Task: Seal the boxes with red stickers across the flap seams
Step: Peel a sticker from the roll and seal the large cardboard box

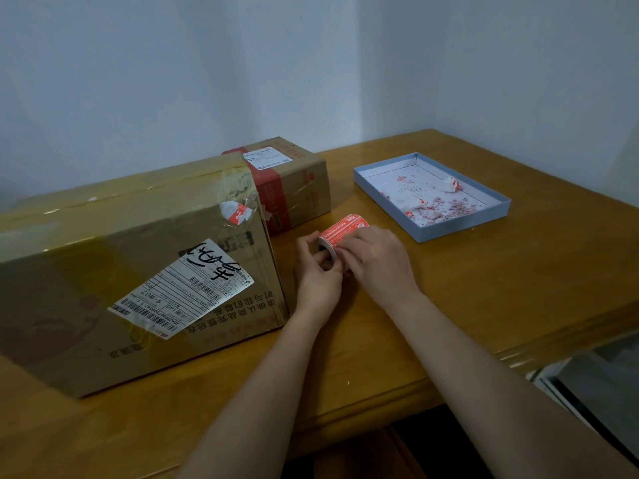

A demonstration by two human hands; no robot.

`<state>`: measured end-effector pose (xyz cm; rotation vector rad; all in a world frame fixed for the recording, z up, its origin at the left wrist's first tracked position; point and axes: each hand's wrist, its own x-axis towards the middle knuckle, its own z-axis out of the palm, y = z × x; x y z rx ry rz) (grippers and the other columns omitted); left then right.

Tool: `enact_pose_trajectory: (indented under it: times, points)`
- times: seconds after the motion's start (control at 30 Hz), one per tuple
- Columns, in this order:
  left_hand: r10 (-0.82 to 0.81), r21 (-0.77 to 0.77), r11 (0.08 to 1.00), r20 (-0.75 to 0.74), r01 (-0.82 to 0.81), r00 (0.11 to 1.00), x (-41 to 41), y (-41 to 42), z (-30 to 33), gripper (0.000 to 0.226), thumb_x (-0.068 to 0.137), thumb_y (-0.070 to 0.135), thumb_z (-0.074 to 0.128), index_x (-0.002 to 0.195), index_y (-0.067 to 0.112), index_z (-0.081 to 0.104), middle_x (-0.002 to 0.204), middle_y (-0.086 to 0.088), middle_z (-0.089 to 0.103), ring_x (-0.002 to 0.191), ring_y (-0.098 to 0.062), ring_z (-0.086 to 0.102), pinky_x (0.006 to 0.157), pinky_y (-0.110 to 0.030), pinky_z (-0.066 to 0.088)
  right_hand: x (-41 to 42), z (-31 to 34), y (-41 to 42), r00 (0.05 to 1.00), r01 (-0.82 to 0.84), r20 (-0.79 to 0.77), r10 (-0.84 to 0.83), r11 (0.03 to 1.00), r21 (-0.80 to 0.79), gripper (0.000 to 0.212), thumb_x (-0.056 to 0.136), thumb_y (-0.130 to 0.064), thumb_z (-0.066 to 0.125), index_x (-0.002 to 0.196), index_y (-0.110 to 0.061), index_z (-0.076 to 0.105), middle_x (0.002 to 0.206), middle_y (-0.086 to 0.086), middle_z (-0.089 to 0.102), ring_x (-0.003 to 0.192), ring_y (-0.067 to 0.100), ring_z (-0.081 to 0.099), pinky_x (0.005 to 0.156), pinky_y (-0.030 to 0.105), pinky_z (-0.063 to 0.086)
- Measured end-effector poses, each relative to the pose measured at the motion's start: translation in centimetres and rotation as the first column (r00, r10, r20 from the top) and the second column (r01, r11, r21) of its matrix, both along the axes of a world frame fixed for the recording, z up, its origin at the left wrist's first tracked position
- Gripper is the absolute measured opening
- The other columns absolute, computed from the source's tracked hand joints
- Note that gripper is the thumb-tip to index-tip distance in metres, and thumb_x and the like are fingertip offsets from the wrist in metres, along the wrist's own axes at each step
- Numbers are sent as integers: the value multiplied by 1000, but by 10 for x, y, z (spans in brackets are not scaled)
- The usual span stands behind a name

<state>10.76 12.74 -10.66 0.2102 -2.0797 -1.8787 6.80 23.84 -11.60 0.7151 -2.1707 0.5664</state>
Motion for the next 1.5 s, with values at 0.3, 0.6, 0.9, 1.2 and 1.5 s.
enact_pose_trajectory:
  times: [0.3, 0.6, 0.9, 1.2, 1.5]
  points:
    - [-5, -27, 1000, 24, 6, 1000, 0, -1, 1, 48, 93, 8, 61, 132, 25, 37, 94, 10, 65, 81, 2, 62, 64, -9, 50, 5, 3, -2, 999, 32, -18, -31, 999, 17, 11, 85, -22, 69, 89, -12, 72, 88, 4, 68, 80, 19, 61, 68, 30, 44]
    - [-1, -27, 1000, 20, 2, 1000, 2, -1, 1, 47, 94, 7, 60, 132, 24, 37, 93, 9, 66, 82, -3, 65, 60, -10, 50, 3, 3, -1, 1000, 27, -14, -26, 998, 53, 13, 84, -21, 70, 93, -12, 72, 93, 4, 69, 86, 19, 63, 73, 32, 46]
    - [-9, -40, 999, 32, 10, 999, 3, -1, 2, 48, 93, 8, 60, 131, 28, 37, 95, 15, 62, 84, 4, 61, 65, -10, 49, 3, 5, -2, 998, 33, -48, -29, 995, 97, 13, 86, -20, 66, 93, -11, 71, 93, 5, 69, 86, 20, 63, 74, 32, 46]
    - [-13, -23, 1000, 29, 13, 1000, 2, -1, 1, 48, 93, 9, 62, 130, 28, 38, 107, 3, 67, 91, -2, 64, 74, -19, 53, 3, 5, -6, 999, 37, -8, -37, 999, 20, 14, 87, -19, 59, 86, -8, 66, 88, 6, 66, 80, 21, 61, 69, 30, 43]
    - [-15, -7, 1000, 44, 15, 999, 1, -2, 1, 50, 93, 8, 61, 131, 27, 36, 114, -1, 67, 93, -3, 66, 75, -15, 54, 5, 5, -1, 994, -32, 105, 35, 999, -30, 14, 88, -24, 58, 94, -13, 65, 94, 0, 65, 86, 14, 57, 75, 23, 40]
